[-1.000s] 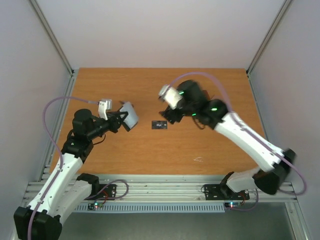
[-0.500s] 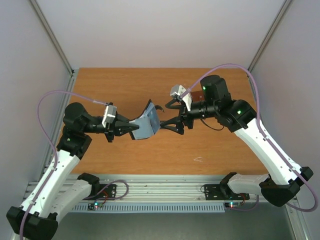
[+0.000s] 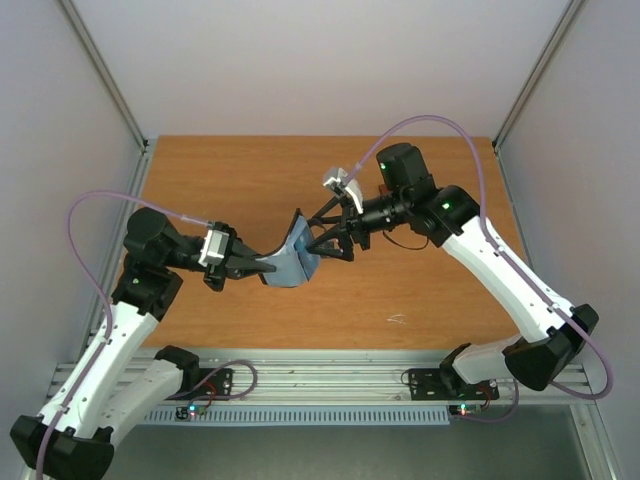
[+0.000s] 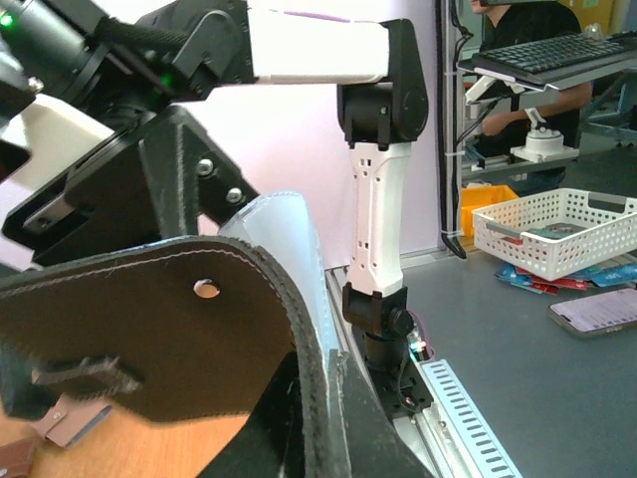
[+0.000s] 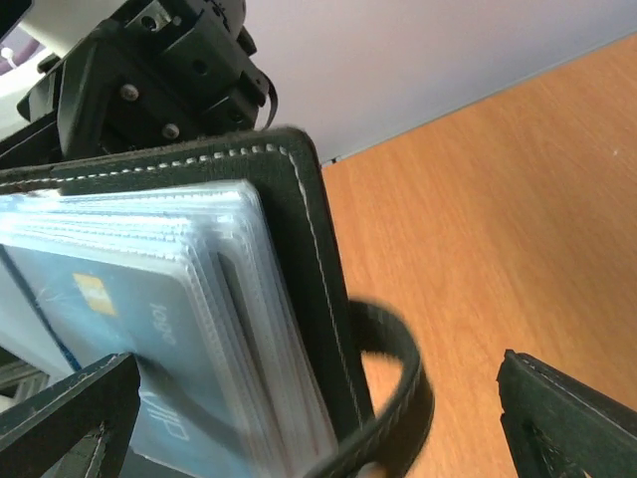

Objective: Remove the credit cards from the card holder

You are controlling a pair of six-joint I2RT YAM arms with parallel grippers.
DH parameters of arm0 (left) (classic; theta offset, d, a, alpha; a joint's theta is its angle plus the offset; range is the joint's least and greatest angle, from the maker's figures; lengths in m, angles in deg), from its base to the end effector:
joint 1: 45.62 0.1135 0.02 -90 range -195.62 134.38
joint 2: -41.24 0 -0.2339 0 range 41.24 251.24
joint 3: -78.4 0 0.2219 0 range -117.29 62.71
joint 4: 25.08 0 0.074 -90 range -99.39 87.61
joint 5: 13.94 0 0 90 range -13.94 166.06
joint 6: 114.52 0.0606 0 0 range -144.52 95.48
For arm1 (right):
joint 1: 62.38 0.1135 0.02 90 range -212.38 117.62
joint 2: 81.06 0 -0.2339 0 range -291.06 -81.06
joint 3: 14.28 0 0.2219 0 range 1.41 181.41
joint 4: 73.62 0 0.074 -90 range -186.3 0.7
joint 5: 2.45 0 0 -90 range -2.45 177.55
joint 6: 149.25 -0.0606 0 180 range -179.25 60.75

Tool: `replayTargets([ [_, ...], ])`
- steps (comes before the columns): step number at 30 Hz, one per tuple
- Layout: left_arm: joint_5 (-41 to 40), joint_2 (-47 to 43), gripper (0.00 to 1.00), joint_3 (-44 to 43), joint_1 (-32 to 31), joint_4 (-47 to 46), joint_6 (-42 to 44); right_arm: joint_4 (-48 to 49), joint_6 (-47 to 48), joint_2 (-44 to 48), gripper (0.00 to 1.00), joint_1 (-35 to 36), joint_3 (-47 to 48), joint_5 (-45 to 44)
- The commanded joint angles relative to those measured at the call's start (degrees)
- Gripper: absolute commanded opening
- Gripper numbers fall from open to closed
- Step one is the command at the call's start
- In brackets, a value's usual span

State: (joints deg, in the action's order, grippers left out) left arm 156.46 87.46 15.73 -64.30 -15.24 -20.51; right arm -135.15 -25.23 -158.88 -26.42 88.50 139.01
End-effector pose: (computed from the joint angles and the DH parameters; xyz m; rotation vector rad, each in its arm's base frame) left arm 0.1273 -0.1061 0.3549 1.3780 0.9708 -1.2002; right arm 0.1839 0.1920 0.3692 -1.5730 1.3857 0.9990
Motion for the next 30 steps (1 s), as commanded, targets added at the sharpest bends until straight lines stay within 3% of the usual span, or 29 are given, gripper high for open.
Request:
replayTargets([
  [1, 1.85, -1.04, 0.00, -2.02, -0.66, -3.33, 3.23, 6.93, -3.18, -0.58, 0.99, -0.30, -0.57, 5.95],
  [12, 1.31, -1.39, 0.00, -1.59, -0.75, -3.25, 3.63, 6.73, -3.62, -2.38, 0.90, 1.56, 0.41, 17.52],
  [15, 0.35, -1.64, 0.00, -1.05, -0.75, -2.83, 3.15, 3.80, -2.08, -1.92, 0.76, 1.51, 1.85, 17.67],
  [19, -1.47, -2.17, 0.00, -0.14, -0.77, -2.89, 2.17, 0.32, -1.32, -1.72, 0.41, 1.55, 3.51, 19.15],
  [23, -4.34, -2.46, 0.00, 0.67, -0.75, -3.40, 0.63, -2.71, 0.34, -0.89, 0.24, 1.55, 4.33, 19.37],
  [26, -7.57, -2.53, 0.00, 1.50, -0.75, -5.01, -1.78, -4.95, 1.30, -0.47, 0.18, 1.54, 5.19, 20.19],
  [30, -12.41, -2.54, 0.00, 1.88, -0.80, -5.70, -3.22, -11.92, 5.12, 0.03, 0.22, 1.47, 7.00, 17.75],
])
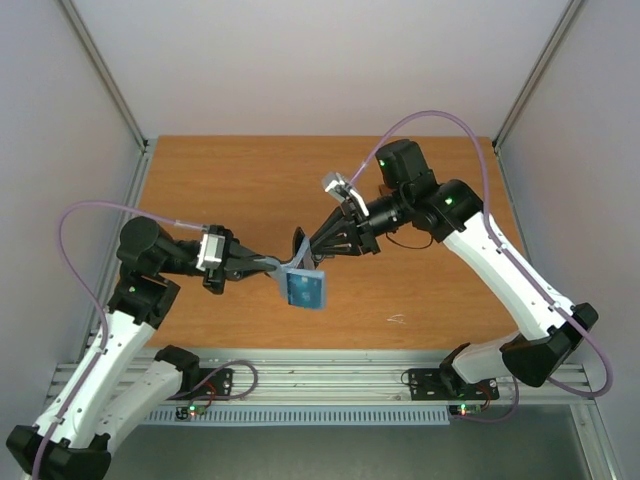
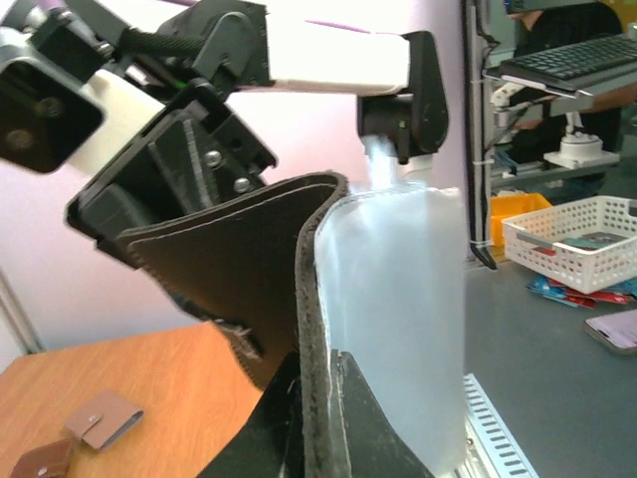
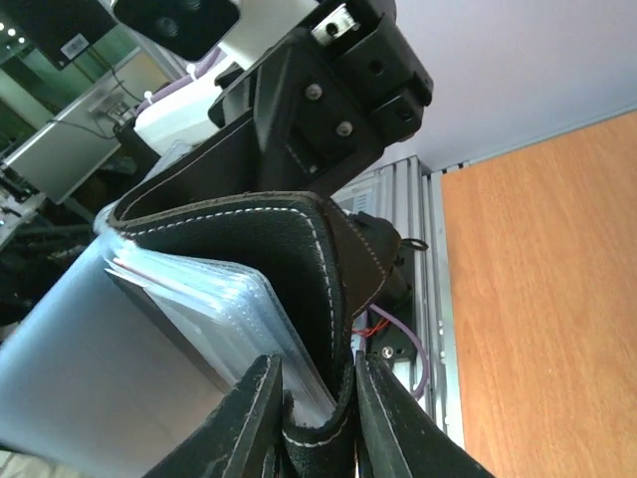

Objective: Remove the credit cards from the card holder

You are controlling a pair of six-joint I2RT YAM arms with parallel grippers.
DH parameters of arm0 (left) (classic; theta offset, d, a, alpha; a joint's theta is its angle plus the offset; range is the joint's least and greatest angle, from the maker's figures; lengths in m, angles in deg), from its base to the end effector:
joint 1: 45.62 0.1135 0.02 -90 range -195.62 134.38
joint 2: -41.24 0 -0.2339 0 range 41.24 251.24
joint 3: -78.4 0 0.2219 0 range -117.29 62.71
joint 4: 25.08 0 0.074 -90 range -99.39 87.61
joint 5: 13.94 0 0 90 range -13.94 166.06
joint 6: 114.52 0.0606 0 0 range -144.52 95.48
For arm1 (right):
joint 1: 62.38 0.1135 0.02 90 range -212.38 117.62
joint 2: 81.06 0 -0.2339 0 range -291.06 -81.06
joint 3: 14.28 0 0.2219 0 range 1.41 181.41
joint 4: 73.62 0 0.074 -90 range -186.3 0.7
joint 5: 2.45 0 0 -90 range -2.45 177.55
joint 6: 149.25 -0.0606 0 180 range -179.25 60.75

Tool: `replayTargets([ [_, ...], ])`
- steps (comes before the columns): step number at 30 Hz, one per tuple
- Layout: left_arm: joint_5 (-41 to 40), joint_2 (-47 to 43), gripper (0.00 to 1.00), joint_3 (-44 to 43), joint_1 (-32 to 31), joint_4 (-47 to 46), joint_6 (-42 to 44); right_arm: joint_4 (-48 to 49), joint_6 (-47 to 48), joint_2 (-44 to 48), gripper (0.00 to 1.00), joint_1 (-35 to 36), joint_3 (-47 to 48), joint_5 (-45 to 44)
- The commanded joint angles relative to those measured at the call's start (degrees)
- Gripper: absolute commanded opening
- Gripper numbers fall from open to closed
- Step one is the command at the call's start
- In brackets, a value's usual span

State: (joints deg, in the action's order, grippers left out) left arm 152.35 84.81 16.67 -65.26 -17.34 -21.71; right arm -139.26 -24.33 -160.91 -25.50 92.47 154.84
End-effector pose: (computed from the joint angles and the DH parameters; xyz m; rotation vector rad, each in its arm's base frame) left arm 0.1199 -0.1053 0.3599 1.3395 0.9539 -1.1398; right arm 0.1685 0.1963 0.3832 -1.6417 1.2100 1.3087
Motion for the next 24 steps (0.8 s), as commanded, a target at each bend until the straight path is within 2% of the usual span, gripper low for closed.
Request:
replayTargets([
  [1, -8.31, 0.14, 0.00, 0.84, 0.16, -3.21, -1.49, -9.95, 5.02, 2.07, 0.23, 0.51, 3.71, 0.92],
  [5, -9.98, 0.35, 0.00, -0.80, 0.21, 2.63, 8.47, -15.80, 6.26, 2.72, 0.32, 0.56, 6.05, -3.01],
  [8, -12.99, 0.75, 0.00, -1.42, 0.21, 4.77, 12.45, -16.51, 6.53, 3.94, 0.43, 0.56, 6.49, -6.96],
  [10, -17.72, 1.25, 0.00, -2.51, 0.09, 8.50, 13.39, -15.87, 6.91, 4.69, 0.58, 0.60, 6.07, -10.06],
  [11, -20.55, 1.38, 0.00, -3.34, -0.17, 12.23, 13.96, -15.40, 6.92, 5.00, 0.61, 0.57, 5.77, -11.94],
  [12, -23.80, 1.38, 0.00, -4.08, -0.59, 15.79, 15.79, -14.98, 6.92, 5.12, 0.67, 0.58, 5.46, -13.93],
  [15, -32.16, 0.61, 0.00, -5.54, -2.63, 24.93, 20.12, -13.67, 6.91, 5.18, 0.72, 0.52, 4.56, -18.97],
  [17, -36.76, 0.15, 0.00, -5.96, -3.73, 27.69, 21.04, -11.89, 5.86, 4.91, 0.73, 0.64, 3.74, -21.47],
  [19, -37.89, -0.30, 0.00, -5.94, -3.98, 27.81, 18.87, -9.24, 3.99, 4.18, 0.73, 0.65, 2.51, -22.59],
  [24, -34.89, -0.45, 0.00, -5.33, -4.00, 23.57, 11.53, 0.05, -0.03, 3.57, 0.73, 1.12, -2.45, -22.87],
])
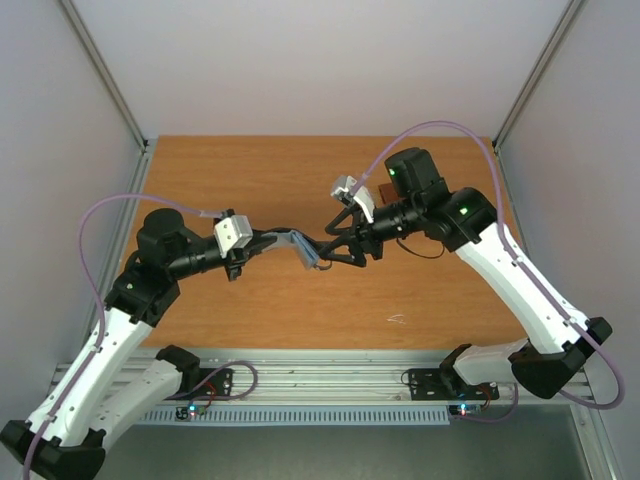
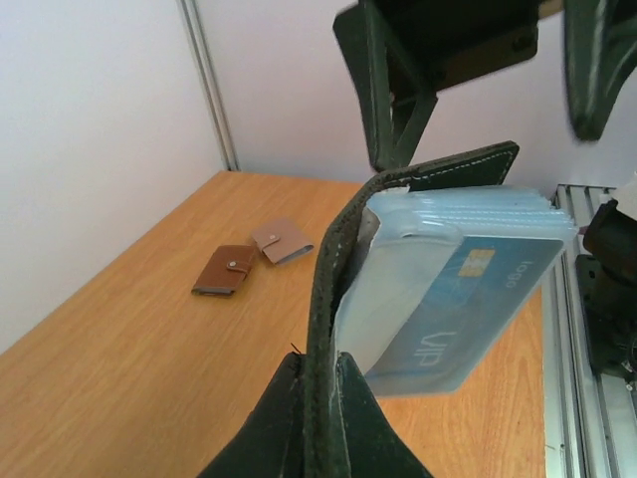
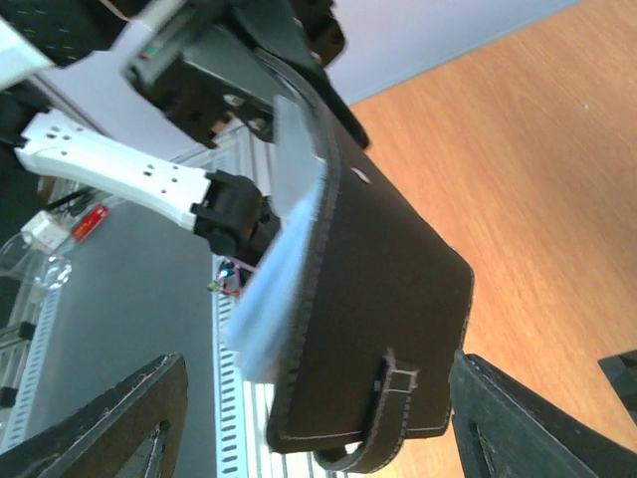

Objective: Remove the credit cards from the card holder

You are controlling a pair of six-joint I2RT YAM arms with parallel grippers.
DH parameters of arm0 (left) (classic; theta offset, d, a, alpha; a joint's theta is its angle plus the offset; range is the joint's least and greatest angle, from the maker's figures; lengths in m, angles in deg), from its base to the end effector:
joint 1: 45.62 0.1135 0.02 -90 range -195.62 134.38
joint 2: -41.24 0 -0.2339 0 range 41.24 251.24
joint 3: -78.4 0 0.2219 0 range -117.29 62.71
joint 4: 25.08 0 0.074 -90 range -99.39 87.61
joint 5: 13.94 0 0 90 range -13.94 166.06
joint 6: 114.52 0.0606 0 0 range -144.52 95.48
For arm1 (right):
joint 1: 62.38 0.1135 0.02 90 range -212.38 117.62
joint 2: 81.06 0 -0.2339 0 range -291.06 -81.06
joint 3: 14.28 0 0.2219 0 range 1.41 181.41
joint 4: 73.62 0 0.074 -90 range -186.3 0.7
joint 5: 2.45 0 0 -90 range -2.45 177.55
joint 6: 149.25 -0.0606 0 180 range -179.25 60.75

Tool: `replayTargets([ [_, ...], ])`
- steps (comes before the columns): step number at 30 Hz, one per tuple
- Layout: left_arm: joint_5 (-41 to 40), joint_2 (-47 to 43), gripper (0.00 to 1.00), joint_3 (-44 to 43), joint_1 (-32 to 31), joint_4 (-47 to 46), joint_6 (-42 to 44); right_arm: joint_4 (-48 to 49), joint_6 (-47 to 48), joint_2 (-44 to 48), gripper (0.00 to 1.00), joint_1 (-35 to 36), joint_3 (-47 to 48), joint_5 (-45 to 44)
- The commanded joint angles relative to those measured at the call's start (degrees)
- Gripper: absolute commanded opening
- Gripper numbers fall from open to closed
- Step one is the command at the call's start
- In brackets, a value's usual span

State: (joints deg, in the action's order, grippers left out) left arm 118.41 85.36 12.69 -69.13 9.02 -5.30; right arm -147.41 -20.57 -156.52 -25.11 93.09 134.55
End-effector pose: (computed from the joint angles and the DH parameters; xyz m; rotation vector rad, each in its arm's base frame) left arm 0.1436 -0.1070 0.3323 1.1148 1.3949 -0.7113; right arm 0.1606 0.1779 0.3802 -1.6443 1.4313 0.9187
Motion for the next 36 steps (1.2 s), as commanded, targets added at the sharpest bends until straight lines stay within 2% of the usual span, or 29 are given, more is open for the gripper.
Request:
replayTargets([
  [1, -0.18, -1.00, 0.00, -1.25, -0.14, -3.59, -6.39, 9.21, -3.98, -0.90, 0.73, 0.73, -3.49, -2.82],
  [7, -4.32, 0.29, 0.00, -1.40, -0.14, -6.14, -14.68, 11.11, -4.35, -0.51, 0.76, 1.47, -5.87, -3.37],
  [10, -4.38, 0.63, 0.00, -1.24, -0.14, -6.25, -18.01, 11.99, -4.12, 0.97, 0.82, 2.16, -8.91, -3.43],
  [13, -3.98, 0.71, 0.00, -0.93, -0.14, -6.48, -21.26, 14.44, -5.11, 3.57, 0.83, 2.29, -11.93, -6.40],
  [16, -3.64, 0.88, 0.00, -0.72, -0.14, -7.13, -22.18, 19.46, -5.89, 6.13, 0.82, 3.83, -15.13, -11.98],
  [20, -2.99, 1.21, 0.00, -0.70, -0.14, -7.73, -22.57, 28.75, -8.18, 8.25, 0.83, 5.41, -19.81, -13.01],
  [25, -2.76, 1.51, 0.00, -0.69, -0.14, -8.55, -23.32, 32.14, -11.39, 5.60, 0.79, 7.49, -19.93, -18.45],
  [28, -2.45, 1.33, 0.00, -0.61, -0.14, -8.43, -23.60, 33.84, -13.26, 5.15, 0.72, 7.49, -19.64, -19.51],
  [30, -2.64, 1.09, 0.00, -0.52, -0.14, -8.35, -23.53, 34.11, -13.92, 5.15, 0.63, 7.51, -19.61, -20.03],
  [36, -4.76, 0.60, 0.00, -0.03, -0.05, -8.08, -24.24, 31.55, -14.15, 6.27, 0.21, 7.02, -20.20, -22.19],
])
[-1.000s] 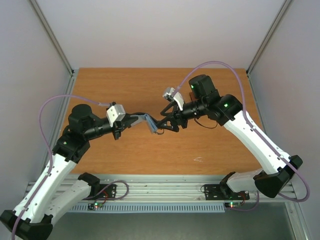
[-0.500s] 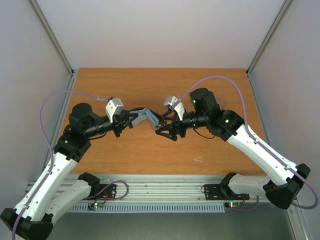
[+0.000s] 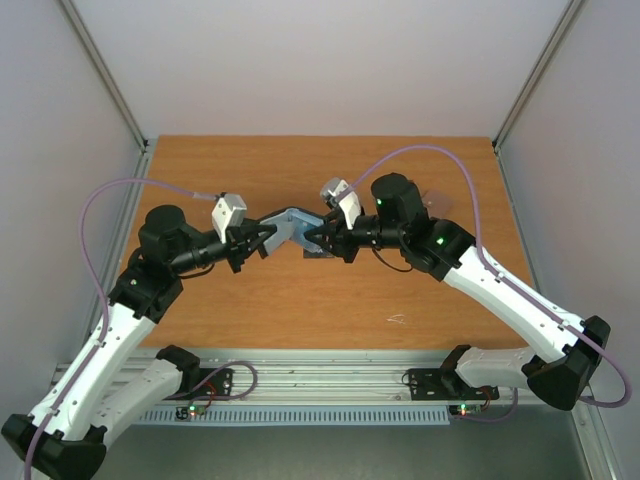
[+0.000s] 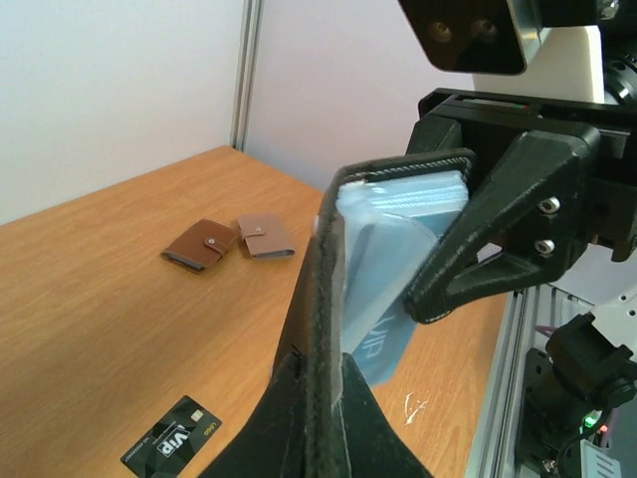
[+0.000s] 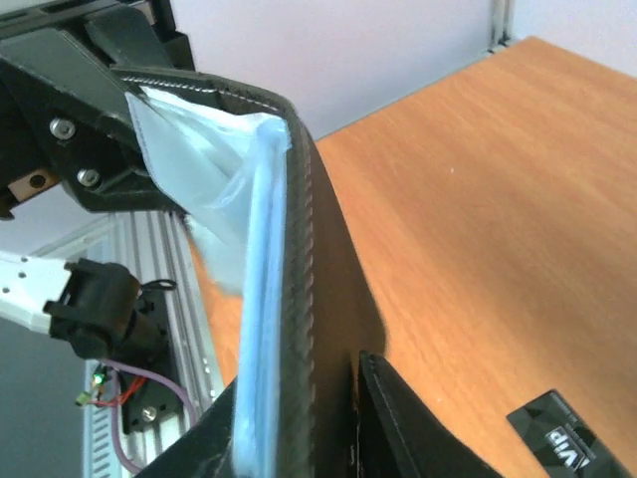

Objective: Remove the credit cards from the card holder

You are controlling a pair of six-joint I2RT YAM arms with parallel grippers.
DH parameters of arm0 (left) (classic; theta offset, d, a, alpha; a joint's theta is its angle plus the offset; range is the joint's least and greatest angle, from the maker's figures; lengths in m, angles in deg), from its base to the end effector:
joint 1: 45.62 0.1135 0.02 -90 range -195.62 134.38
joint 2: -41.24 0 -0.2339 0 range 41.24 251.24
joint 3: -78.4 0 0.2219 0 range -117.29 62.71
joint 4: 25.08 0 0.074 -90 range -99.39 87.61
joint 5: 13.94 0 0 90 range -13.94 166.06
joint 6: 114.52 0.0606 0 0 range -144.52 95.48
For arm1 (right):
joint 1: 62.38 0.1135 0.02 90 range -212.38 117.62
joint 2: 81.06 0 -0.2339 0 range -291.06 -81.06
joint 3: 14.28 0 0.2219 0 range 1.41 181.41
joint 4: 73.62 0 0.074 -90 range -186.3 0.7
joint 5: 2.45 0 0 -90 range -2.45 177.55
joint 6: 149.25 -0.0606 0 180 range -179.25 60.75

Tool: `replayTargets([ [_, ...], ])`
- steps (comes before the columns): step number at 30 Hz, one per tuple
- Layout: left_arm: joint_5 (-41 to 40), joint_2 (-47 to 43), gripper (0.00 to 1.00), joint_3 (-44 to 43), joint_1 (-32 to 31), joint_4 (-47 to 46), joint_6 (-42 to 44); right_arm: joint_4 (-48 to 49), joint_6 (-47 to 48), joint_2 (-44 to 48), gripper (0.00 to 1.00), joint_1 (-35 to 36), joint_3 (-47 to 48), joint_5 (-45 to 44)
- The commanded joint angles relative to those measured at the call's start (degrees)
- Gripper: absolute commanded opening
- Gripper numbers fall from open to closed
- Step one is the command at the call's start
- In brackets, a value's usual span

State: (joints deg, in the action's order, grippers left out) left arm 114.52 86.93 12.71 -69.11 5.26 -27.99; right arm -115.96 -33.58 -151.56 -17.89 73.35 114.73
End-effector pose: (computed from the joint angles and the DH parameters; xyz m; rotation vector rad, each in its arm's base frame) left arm 0.1543 -0.1082 0.3350 0.7971 1.6177 -0.9241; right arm 0.1730 0.2088 0.3449 -1.4013 1.4613 0.6849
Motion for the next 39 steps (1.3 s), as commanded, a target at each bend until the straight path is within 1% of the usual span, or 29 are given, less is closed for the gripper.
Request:
replayTargets([
  [1, -1.93, -1.16, 0.00, 0.17, 0.01, -4.27, -1.81, -0.42, -1.21, 1.63, 0.14, -0.58, -0.44, -2.09],
  [2, -3.22, -1.13, 0.00, 0.43, 0.02, -4.17, -2.16, -1.14, -1.32, 1.80, 0.06, -0.98, -0.29, -1.85],
  [3, -5.06, -1.15, 0.03, 0.69, 0.08, -4.04, -2.80, -2.31, -1.33, 1.85, 0.02, -1.29, -0.12, -1.75],
  [6, -12.05, -1.05, 0.30, 1.36, 0.24, -2.79, -4.08, -5.31, -1.24, 1.86, 0.01, -2.37, 1.06, -1.82],
  [8, -18.10, -0.82, 0.40, 2.01, 0.49, -1.27, -4.28, -7.66, -1.32, 1.81, 0.01, -3.11, 2.06, -3.22],
  [10, -24.75, -0.38, 0.45, 2.45, 0.91, 1.30, -4.55, -10.10, -2.06, 1.33, 0.01, -3.95, 3.54, -4.98],
  [12, -31.62, 0.05, 0.46, 2.77, 1.71, 3.25, -5.06, -12.83, -3.57, 0.00, 0.01, -4.49, 5.25, -7.61],
  [14, -34.77, 0.22, 0.45, 2.80, 2.46, 4.00, -4.78, -16.88, -5.79, -2.48, 0.01, -4.52, 8.24, -12.83],
  [17, -31.84, -0.51, 0.42, 2.72, 2.65, 1.54, -0.41, -26.46, -10.55, -9.09, 0.01, -4.46, 15.15, -23.75],
  [19, -25.70, -1.24, 0.39, 2.41, 2.68, -1.33, 1.20, -30.86, -14.06, -12.30, 0.01, -4.02, 18.98, -27.78],
  [20, -21.02, -1.65, 0.36, 2.43, 2.69, -3.31, 1.82, -31.94, -14.87, -13.35, 0.01, -3.36, 20.27, -29.58],
  [23, -1.25, -2.11, 0.27, 4.01, 2.34, -12.29, 0.85, -31.12, -14.72, -15.73, 0.01, -0.01, 23.33, -31.51],
  [24, 3.58, -1.09, 0.26, 4.37, 1.58, -14.96, -2.00, -30.79, -14.24, -16.59, 0.01, 1.01, 24.68, -30.74],
  [25, 6.06, -0.12, 0.24, 4.77, 0.69, -17.21, -5.39, -30.29, -13.49, -17.44, 0.01, 1.85, 25.97, -29.23],
  [27, 7.36, 2.12, 0.20, 5.90, -1.29, -19.25, -12.33, -28.32, -11.46, -18.34, 0.01, 3.43, 27.29, -24.38],
  [29, 6.75, 3.67, 0.19, 6.09, -2.36, -19.32, -12.43, -25.31, -9.72, -18.02, 0.01, 3.76, 26.75, -18.27],
  [31, 3.72, 4.26, 0.19, 6.01, -2.36, -19.29, -12.43, -22.29, -8.89, -16.95, 0.01, 3.76, 25.13, -12.24],
  [33, 1.63, 3.96, 0.18, 6.90, -2.22, -20.50, -14.15, -19.33, -7.75, -15.36, 0.01, 3.76, 23.07, -7.74],
  [37, -0.99, 2.33, 0.17, 8.51, -0.64, -21.15, -16.81, -15.33, -6.26, -11.92, 0.01, 3.69, 18.32, -3.54],
  [39, 0.07, 1.68, 0.16, 8.97, 0.19, -21.67, -17.70, -14.84, -4.84, -10.79, 0.01, 3.59, 17.36, -1.50],
])
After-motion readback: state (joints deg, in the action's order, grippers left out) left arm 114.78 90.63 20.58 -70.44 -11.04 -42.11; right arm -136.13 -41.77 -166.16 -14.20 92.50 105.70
